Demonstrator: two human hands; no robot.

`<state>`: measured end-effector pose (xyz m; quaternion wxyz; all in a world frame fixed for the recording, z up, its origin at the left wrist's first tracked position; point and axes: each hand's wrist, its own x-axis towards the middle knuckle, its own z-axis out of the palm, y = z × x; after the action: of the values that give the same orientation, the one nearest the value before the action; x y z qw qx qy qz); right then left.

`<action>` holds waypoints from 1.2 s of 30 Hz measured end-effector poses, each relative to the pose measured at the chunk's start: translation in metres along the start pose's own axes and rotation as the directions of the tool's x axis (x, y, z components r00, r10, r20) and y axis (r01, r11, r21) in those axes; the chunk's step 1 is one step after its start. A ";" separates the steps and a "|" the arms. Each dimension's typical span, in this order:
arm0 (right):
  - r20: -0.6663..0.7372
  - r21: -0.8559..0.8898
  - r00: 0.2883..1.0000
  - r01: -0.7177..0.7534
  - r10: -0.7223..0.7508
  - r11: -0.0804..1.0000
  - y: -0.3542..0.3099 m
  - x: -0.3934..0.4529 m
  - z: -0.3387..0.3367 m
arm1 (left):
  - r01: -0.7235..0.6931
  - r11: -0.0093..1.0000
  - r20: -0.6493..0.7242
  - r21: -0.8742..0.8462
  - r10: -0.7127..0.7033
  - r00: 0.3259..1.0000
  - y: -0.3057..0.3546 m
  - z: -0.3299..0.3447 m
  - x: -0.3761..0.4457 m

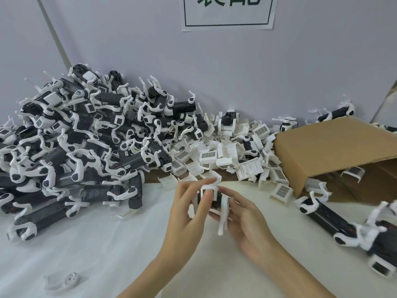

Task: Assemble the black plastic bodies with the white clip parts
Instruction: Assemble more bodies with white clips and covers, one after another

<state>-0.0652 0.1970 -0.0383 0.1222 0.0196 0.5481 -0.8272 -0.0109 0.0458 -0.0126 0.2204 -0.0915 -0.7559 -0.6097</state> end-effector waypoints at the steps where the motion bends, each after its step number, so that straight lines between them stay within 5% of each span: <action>1: -0.002 0.000 1.000 0.002 -0.002 1.000 0.000 0.000 0.000 | -0.003 1.000 0.017 -0.005 0.003 1.000 0.001 0.001 0.000; 5: -0.007 0.118 1.000 0.028 -0.027 0.993 -0.009 -0.003 0.000 | 0.086 0.983 0.106 -0.161 -0.069 0.992 0.002 -0.007 0.004; 9: 0.112 0.362 0.994 -0.022 -0.020 0.932 -0.022 -0.004 0.001 | 0.265 0.859 0.184 -0.439 -0.203 0.962 -0.007 -0.019 0.015; 12: 0.181 0.216 0.983 -0.063 0.024 0.974 -0.021 -0.006 0.004 | 0.275 0.858 0.160 -0.434 -0.227 0.961 -0.013 -0.024 0.020; 17: 0.088 -0.141 0.979 0.193 -0.182 0.971 -0.009 -0.003 0.002 | 0.227 0.955 0.175 -0.192 -0.194 0.965 -0.018 -0.030 0.021; 21: 0.196 -0.144 0.951 0.267 -0.237 0.953 -0.017 -0.001 -0.008 | 0.062 0.998 0.241 0.027 -0.066 0.968 -0.028 -0.037 0.021; 26: 0.123 0.051 0.992 0.021 -0.027 0.998 -0.028 0.001 -0.007 | -0.239 0.946 0.238 0.219 0.185 0.953 -0.029 -0.039 0.024; 31: 0.135 0.154 0.978 -0.179 0.159 0.972 -0.034 -0.001 -0.012 | -0.636 0.701 0.478 0.324 0.459 0.749 -0.032 -0.037 0.024; 33: 0.094 0.144 0.985 -0.158 0.146 0.977 -0.033 0.000 -0.011 | -0.664 0.646 0.506 0.376 0.457 0.731 -0.037 -0.037 0.023; 36: 0.142 0.092 0.986 -0.096 0.082 0.991 -0.034 -0.002 -0.008 | -0.575 0.701 0.455 0.422 0.385 0.803 -0.040 -0.043 0.023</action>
<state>-0.0720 0.2176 -0.0103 0.1956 -0.0074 0.4953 -0.8464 -0.0380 -0.0078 -0.0303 0.2593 -0.3238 -0.8702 -0.2659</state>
